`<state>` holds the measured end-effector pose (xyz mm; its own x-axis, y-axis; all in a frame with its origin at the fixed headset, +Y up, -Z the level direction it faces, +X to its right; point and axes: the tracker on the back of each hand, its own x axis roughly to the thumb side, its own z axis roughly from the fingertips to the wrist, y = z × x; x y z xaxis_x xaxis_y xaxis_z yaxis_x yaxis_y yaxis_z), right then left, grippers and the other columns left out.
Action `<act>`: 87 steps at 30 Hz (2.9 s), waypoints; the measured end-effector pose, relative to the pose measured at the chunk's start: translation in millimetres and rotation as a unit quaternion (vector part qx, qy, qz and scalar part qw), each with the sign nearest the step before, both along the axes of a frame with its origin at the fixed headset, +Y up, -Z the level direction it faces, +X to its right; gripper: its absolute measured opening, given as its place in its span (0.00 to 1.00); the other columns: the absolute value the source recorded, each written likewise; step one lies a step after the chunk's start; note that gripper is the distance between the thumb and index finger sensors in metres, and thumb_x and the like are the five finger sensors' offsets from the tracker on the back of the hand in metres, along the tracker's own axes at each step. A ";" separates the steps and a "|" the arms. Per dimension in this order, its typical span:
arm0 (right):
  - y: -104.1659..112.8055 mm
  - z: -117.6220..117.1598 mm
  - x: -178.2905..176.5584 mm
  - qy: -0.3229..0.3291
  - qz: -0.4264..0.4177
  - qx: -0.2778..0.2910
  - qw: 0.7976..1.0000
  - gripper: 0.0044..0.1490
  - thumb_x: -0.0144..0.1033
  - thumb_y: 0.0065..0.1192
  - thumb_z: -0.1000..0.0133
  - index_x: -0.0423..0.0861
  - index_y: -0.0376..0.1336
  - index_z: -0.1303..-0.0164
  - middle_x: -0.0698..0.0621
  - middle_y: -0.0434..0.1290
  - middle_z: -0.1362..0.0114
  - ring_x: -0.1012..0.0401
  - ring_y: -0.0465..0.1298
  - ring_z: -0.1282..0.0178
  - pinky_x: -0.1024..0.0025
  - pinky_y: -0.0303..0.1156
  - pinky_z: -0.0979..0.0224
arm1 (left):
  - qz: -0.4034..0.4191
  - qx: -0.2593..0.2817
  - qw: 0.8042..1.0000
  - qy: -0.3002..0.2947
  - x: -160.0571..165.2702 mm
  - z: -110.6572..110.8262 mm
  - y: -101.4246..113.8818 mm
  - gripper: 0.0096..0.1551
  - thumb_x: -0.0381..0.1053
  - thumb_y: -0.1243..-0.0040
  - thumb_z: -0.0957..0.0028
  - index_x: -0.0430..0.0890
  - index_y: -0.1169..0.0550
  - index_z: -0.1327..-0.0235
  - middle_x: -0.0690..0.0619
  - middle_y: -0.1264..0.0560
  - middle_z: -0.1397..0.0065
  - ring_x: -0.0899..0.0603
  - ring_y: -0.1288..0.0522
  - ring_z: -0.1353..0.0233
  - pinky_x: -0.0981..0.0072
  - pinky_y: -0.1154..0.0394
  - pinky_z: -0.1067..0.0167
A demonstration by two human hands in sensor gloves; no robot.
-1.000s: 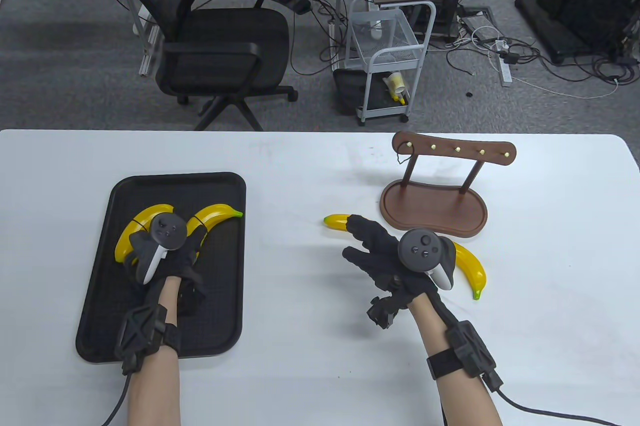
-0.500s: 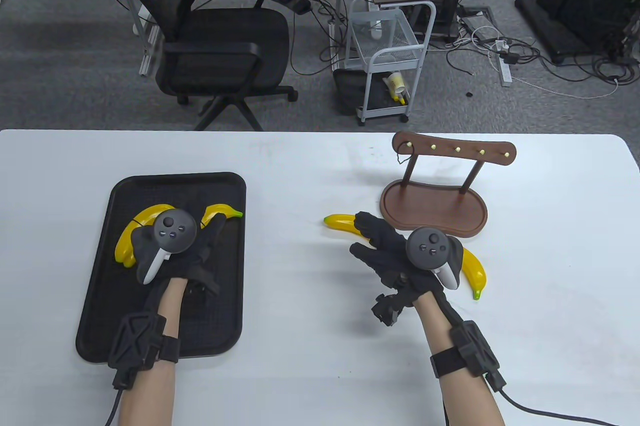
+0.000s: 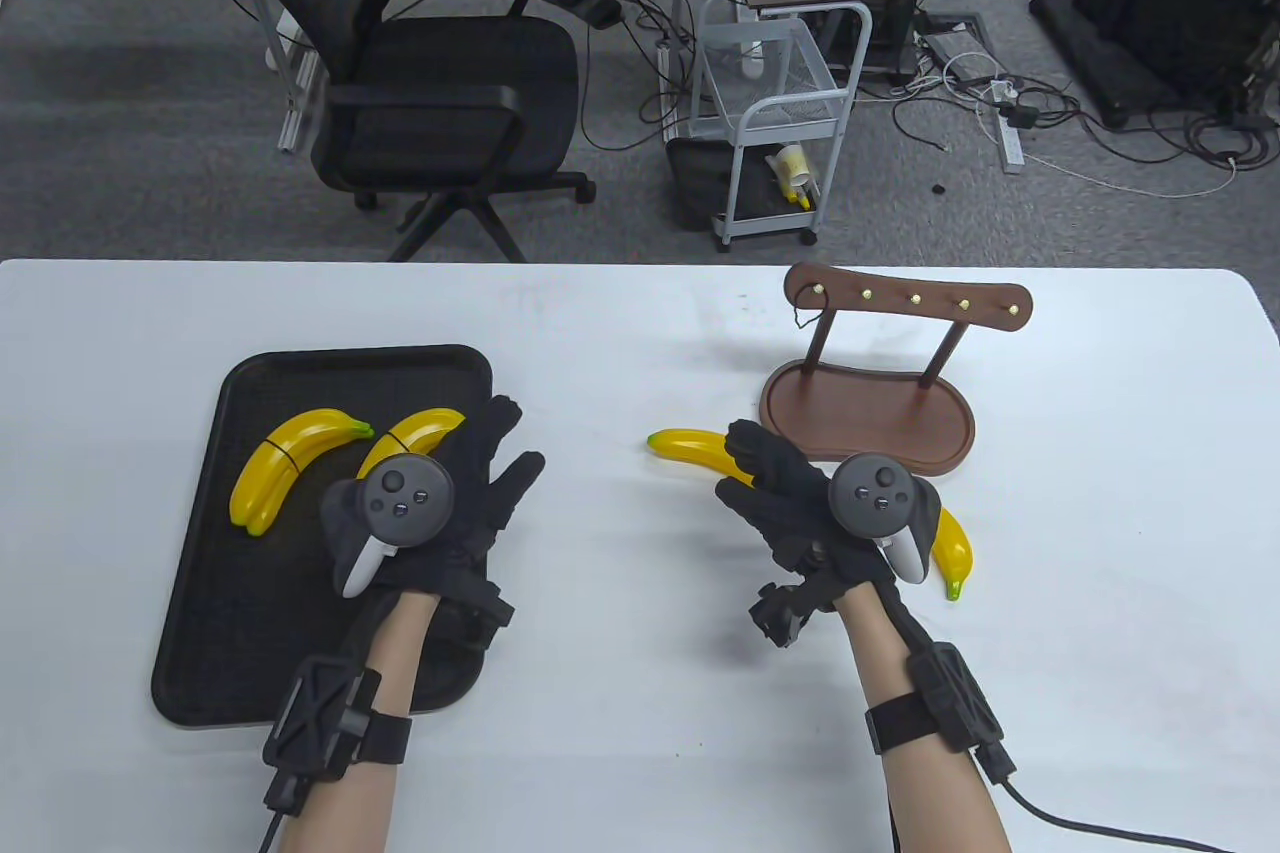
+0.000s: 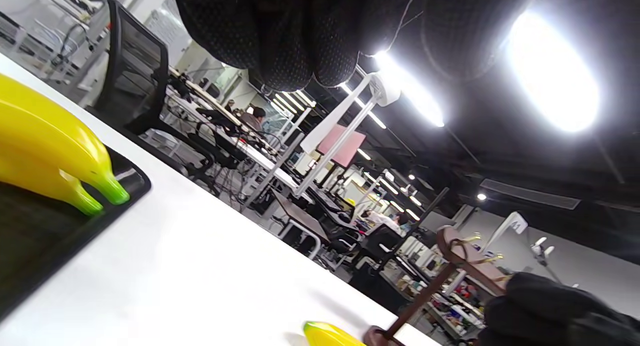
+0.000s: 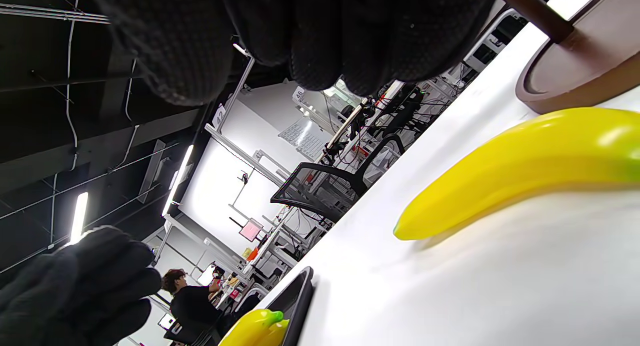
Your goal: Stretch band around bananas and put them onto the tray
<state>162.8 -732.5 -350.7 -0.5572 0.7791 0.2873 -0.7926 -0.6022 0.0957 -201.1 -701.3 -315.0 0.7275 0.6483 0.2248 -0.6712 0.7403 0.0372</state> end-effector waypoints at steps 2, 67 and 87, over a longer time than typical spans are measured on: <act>-0.7 -0.2 1.7 -0.008 0.000 0.001 1.000 0.42 0.45 0.65 0.41 0.42 0.55 0.19 0.40 0.64 0.20 0.41 0.69 0.25 0.46 0.70 0.30 | 0.015 -0.001 1.000 -0.012 4.3 2.1 -2.2 0.37 0.63 0.44 0.36 0.52 0.39 0.18 0.51 0.35 0.14 0.38 0.31 0.18 0.44 0.35 0.22; -32.7 -120.6 35.8 -0.294 -0.336 -0.172 0.878 0.25 0.46 0.63 0.40 0.46 0.68 0.36 0.48 0.78 0.37 0.51 0.80 0.41 0.54 0.77 0.41 | 0.043 -0.054 0.995 -0.074 26.1 3.8 -40.9 0.36 0.64 0.44 0.37 0.53 0.37 0.19 0.52 0.33 0.15 0.39 0.29 0.19 0.46 0.34 0.22; 15.4 -98.6 48.8 -0.275 -0.247 -0.098 0.924 0.23 0.44 0.62 0.38 0.44 0.70 0.40 0.48 0.81 0.42 0.51 0.82 0.46 0.53 0.78 0.44 | 0.044 -0.054 0.994 -0.081 27.3 3.9 -39.9 0.36 0.64 0.45 0.37 0.53 0.37 0.19 0.52 0.32 0.15 0.38 0.29 0.19 0.45 0.34 0.22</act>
